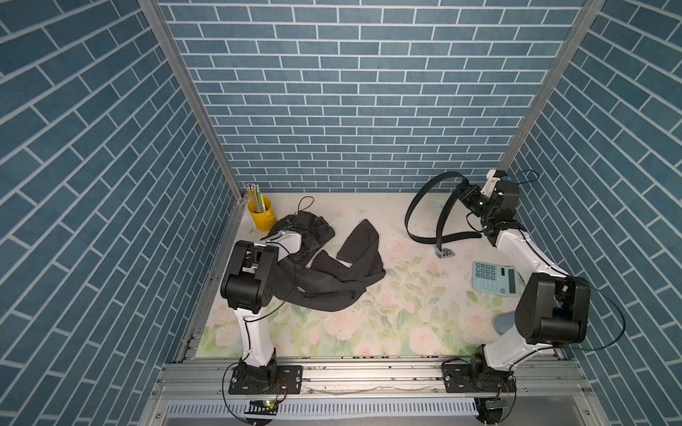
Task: Remove the belt from the trousers
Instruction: Place the belt at the center of the board.
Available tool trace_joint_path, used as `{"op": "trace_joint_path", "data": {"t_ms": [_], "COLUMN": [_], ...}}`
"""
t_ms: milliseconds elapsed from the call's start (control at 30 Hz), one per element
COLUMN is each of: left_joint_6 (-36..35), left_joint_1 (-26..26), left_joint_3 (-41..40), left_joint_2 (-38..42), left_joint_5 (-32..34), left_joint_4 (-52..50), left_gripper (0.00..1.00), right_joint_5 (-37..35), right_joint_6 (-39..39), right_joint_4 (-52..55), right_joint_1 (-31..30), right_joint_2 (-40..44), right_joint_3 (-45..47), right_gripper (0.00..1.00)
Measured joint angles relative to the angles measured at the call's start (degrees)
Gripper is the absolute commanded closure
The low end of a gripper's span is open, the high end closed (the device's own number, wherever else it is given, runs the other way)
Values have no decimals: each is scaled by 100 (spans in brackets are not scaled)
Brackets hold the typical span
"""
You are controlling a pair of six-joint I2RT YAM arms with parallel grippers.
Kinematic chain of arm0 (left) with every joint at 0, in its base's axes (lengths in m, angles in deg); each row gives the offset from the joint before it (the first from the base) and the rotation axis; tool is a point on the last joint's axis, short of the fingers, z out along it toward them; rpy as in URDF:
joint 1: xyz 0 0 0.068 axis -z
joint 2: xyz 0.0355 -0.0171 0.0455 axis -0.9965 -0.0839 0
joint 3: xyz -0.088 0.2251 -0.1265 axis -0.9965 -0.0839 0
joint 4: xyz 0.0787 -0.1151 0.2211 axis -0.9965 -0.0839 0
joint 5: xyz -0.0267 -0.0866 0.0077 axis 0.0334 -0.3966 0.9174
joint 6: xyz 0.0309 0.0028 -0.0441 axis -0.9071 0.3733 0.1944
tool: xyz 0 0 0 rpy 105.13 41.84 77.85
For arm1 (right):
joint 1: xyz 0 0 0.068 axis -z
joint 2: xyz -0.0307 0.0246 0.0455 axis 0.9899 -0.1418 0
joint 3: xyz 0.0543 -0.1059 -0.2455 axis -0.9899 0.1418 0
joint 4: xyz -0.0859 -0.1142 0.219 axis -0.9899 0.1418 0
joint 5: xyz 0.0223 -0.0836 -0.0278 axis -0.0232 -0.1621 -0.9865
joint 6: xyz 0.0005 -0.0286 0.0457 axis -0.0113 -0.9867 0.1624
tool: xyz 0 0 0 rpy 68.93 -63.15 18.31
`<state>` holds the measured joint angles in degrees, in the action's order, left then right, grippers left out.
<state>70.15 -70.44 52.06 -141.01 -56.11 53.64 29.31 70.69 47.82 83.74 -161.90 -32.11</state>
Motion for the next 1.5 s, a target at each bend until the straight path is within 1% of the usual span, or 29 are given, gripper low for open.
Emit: {"op": "trace_joint_path", "data": {"t_ms": [100,167,233,367,433,533,600,700,767,833,900,1000,1067,1233,1333,1433,1467,1500], "left_joint_6": [-76,-118,-186,-376,-472,-605,-636,-732,-813,-894,-1003,-1172,-1292,-1554,-1676,-1845,-1923,-2006], "left_joint_1": [289,426,525,632,658,667,667,669,669,673,680,688,691,688,688,686,686,686], "left_joint_3": [302,546,785,1141,1228,1255,1246,1180,1165,1167,1167,1224,1259,1279,1279,1279,1276,1274], "left_joint_2": [-216,-387,-540,-704,-710,-616,-479,-201,-52,52,114,136,157,369,671,1108,1303,1475], "left_joint_5": [-330,-503,-654,-739,-730,-715,-708,-708,-708,-686,-619,-496,-407,-199,-129,-136,-153,-160], "left_joint_4": [24,9,-46,-334,-516,-695,-811,-863,-870,-874,-911,-1023,-1108,-1294,-1344,-1327,-1281,-1207], "left_gripper": [97,93,93,93,90,79,69,62,60,60,59,59,59,59,59,52,48,39], "right_joint_5": [127,240,354,605,693,796,833,887,960,1034,1108,1178,1202,1209,1145,1049,1001,957], "right_joint_6": [20,55,52,52,52,48,44,4,2,0,-22,-166,-258,-507,-737,-1001,-1115,-1200], "right_joint_4": [-391,-601,-737,-872,-855,-833,-848,-922,-968,-977,-949,-885,-804,-409,-44,389,542,656], "right_joint_1": [-39,-42,-48,-66,-76,-90,-87,-87,-87,-87,-87,-87,-87,-87,-87,-87,-87,-87], "right_joint_2": [-310,-581,-898,-1604,-1853,-2004,-2004,-2009,-2037,-2076,-2092,-2092,-2092,-2031,-1790,-1353,-1150,-955], "right_joint_3": [129,214,282,476,592,743,780,780,780,780,778,767,761,667,662,662,662,662], "right_gripper": [100,100,100,100,100,100,100,100,100,87,68,52,48,45,43,40,38,37]}}
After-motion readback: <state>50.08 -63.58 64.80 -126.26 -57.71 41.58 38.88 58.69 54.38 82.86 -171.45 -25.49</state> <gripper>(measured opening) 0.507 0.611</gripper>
